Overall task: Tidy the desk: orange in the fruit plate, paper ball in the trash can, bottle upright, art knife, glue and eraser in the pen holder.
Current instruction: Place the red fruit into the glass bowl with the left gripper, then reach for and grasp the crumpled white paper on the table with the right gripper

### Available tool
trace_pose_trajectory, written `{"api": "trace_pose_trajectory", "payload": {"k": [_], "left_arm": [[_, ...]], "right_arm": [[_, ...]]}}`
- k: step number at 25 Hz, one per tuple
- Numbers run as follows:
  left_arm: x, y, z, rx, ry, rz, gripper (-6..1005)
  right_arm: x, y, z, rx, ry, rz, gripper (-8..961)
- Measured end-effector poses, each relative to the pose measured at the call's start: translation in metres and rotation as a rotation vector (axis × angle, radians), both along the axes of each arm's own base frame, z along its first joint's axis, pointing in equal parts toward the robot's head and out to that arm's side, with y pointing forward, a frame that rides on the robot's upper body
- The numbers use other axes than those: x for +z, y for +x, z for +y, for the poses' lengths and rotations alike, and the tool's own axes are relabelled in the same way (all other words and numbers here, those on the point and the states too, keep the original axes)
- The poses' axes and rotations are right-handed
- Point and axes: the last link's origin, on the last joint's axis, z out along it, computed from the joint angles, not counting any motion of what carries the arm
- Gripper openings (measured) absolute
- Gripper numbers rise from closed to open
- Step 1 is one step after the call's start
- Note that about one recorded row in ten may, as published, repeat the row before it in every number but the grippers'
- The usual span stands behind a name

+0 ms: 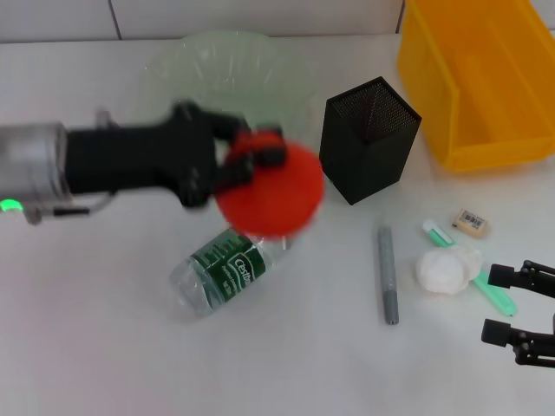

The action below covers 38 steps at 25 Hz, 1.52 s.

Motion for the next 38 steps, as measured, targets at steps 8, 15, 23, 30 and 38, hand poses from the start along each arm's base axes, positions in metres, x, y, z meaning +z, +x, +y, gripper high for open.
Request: {"api": "trace_pose_trajectory", "payload": {"k": [8,15,23,30,38], "left_arm": [[0.029,0.001,0.060,0.217,0.260,-0.075,165],[-0.006,-0.003,0.109,0.448,0.323,0.087,150],[0.000,-0.016,0.099,0.467,0.323,0.057,580],[0.022,-0.019,0.041,0.272,0.124,-0.082,802],[-0.003,-0.047,-0.038,0.104,-0.164,-0.008,835]], "right_arm": [[-0.003,-0.004,0.003,0.011,0.001,0.009,835],[-0.010,-0.011,0.005,0.026,-0.003,0.033,835],[-0.011,-0.015,0.011,0.038,-0.004,0.036,834],[0.001,-0.017,0.025,-0.023,0.024,0.077,834],[0.056,-0.038,0.059,-0.089,-0.057,0.062,833]]}}
